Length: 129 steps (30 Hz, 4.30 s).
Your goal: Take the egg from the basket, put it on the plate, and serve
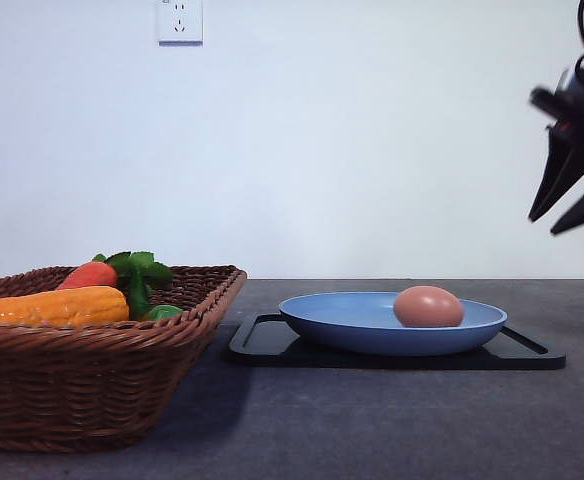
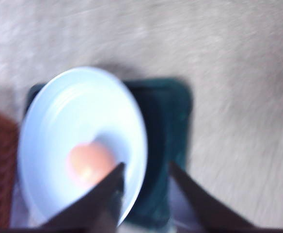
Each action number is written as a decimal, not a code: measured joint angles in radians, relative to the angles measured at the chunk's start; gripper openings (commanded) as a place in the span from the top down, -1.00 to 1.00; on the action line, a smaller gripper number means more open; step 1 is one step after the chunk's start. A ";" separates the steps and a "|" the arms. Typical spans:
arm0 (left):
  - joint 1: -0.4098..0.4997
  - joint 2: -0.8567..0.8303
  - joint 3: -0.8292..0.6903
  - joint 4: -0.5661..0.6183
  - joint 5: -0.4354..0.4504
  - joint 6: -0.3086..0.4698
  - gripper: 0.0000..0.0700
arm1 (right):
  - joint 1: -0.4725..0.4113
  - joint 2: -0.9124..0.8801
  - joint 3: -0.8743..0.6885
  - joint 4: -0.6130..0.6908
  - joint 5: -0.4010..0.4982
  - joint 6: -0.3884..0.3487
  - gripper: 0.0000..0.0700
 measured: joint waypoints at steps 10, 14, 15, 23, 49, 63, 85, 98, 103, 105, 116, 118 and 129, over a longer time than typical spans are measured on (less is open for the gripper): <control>0.287 0.075 -0.112 0.151 -0.004 -0.029 1.00 | 0.180 -0.224 -0.021 -0.097 0.301 -0.060 1.00; 0.382 0.046 -0.224 0.241 -0.004 -0.055 1.00 | 0.276 -0.333 -0.091 -0.021 0.465 -0.067 1.00; 0.399 0.030 -0.262 0.271 -0.004 -0.061 1.00 | 0.300 -0.363 -0.121 0.012 0.497 -0.068 1.00; 0.427 -0.194 -0.622 0.597 -0.004 -0.123 1.00 | 0.439 -0.598 -0.420 0.332 0.657 -0.072 1.00; 0.427 -0.537 -0.943 0.651 -0.004 -0.265 1.00 | 0.501 -0.749 -0.700 0.639 0.711 -0.064 1.00; 0.536 -0.969 -0.944 0.651 -0.004 -0.169 1.00 | 0.501 -0.749 -0.700 0.640 0.711 -0.063 1.00; 0.782 -1.157 -1.346 0.729 -0.004 -0.149 1.00 | 0.501 -0.749 -0.700 0.640 0.711 -0.063 1.00; 0.782 -1.195 -1.421 0.715 -0.004 -0.200 1.00 | 0.501 -0.749 -0.700 0.640 0.711 -0.063 1.00; 0.782 -1.195 -1.421 0.715 -0.004 -0.209 1.00 | 0.501 -0.749 -0.700 0.640 0.711 -0.063 1.00; 0.782 -1.195 -1.421 0.715 -0.004 -0.209 1.00 | 0.501 -0.749 -0.700 0.640 0.711 -0.063 1.00; 0.782 -1.195 -1.421 0.715 -0.004 -0.209 1.00 | 0.501 -0.749 -0.700 0.640 0.711 -0.063 1.00; 0.782 -1.195 -1.421 0.715 -0.004 -0.209 1.00 | 0.501 -0.749 -0.700 0.640 0.711 -0.063 1.00; 0.782 -1.195 -1.421 0.715 -0.004 -0.209 1.00 | 0.417 -1.069 -0.710 0.574 0.777 -0.107 1.00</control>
